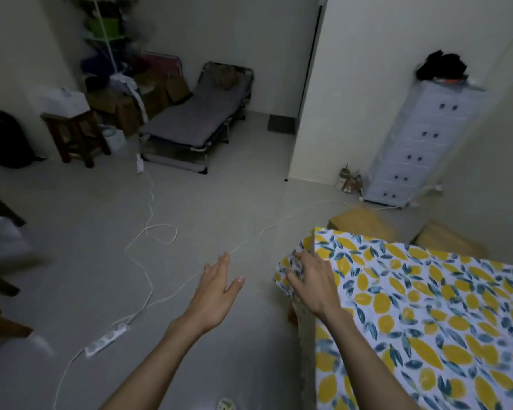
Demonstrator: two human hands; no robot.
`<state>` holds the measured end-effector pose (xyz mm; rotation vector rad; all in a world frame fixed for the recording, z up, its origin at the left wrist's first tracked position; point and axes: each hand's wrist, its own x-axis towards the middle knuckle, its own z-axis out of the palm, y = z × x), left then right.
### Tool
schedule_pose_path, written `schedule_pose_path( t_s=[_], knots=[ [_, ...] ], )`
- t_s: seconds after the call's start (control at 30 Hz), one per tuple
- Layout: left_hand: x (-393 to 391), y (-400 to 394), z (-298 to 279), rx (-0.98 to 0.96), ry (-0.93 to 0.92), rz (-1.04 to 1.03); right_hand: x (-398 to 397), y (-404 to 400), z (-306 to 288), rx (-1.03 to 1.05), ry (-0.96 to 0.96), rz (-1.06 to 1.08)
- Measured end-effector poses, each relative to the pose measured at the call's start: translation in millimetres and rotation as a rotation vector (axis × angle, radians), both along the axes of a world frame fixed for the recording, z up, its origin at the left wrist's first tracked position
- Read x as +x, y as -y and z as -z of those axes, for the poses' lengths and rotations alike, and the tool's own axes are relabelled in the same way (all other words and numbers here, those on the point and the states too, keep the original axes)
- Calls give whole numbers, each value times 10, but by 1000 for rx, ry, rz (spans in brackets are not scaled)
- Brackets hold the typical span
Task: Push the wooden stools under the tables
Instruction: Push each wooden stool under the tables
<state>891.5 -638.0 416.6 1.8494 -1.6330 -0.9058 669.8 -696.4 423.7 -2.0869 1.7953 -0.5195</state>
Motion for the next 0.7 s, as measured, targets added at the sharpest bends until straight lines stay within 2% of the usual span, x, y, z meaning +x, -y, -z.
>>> schedule_pose_path(
  t_s=[0.2,0.3,0.53,0.7],
  knots=[
    [128,1489,-267,-66,7,-10,187,1315,-139,6,-15,36],
    [177,2186,-297,-68,18,73,243,1824,-122,-17,5,61],
    [194,4007,-138,-206,0,209,174,3301,-67,-47,13,257],
    [52,5336,-239,-205,2,452,-43,4236,-144,-22,-5,411]
  ],
)
